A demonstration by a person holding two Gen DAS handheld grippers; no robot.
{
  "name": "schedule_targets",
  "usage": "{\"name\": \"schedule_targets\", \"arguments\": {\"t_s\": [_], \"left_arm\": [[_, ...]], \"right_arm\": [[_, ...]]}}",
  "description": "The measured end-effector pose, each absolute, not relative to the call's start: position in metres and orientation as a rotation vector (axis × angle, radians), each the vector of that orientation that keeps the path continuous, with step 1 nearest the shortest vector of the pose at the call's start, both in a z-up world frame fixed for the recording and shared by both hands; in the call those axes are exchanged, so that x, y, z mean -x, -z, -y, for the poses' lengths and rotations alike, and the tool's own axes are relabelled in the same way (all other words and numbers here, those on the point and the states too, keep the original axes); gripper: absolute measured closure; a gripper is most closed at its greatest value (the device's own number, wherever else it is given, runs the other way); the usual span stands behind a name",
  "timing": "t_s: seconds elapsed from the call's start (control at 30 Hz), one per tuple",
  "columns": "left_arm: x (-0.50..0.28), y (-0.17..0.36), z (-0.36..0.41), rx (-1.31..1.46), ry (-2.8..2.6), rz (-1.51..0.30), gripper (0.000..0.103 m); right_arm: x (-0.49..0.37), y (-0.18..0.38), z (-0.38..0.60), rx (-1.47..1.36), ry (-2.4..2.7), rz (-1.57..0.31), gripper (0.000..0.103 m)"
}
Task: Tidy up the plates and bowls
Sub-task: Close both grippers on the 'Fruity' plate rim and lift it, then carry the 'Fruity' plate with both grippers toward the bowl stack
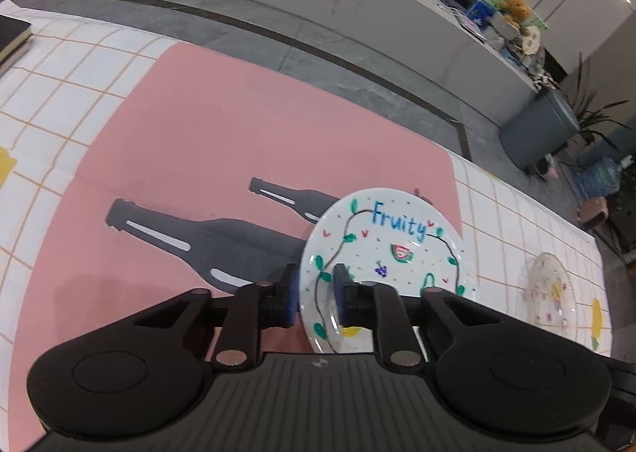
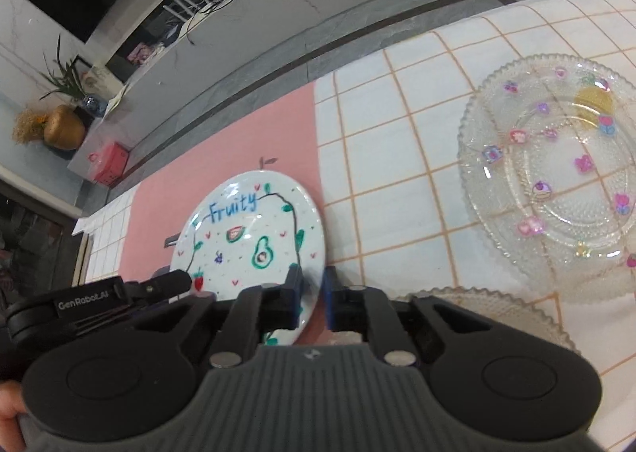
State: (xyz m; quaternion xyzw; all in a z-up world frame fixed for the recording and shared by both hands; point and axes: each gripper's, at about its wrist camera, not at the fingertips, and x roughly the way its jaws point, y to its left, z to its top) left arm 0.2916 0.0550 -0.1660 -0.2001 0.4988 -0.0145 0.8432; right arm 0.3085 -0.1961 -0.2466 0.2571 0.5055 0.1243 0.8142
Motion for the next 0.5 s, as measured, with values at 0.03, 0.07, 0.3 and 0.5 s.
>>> {"name": "schedule_targets", "arguments": {"t_s": [0.03,0.07,0.3,0.5], "left_arm": [[-0.291,0.165,-0.055,0.418,0.033,-1.048,0.088],[-0.289,0.164,-0.053,0.413,0.035,-1.044,0.088],[-0.284,0.148,-0.049,0.41,0.046,-1.022,0.09],[-0.272,0.132,-0.047,0.414,0.036,-1.012,0.09]], "right_arm": [[-0.308,0.246,0.197,-0.552,-0.264,-1.082,0.095],[-0.308,0.245,0.196,-0.545,-0.263,-1.081,0.095],[-0.306,0.235,0.202,-0.557,-0.252,-1.078,0.094],[-0.295,0.222,0.206,-0.568,-0.272,-1.073,0.094]]}}
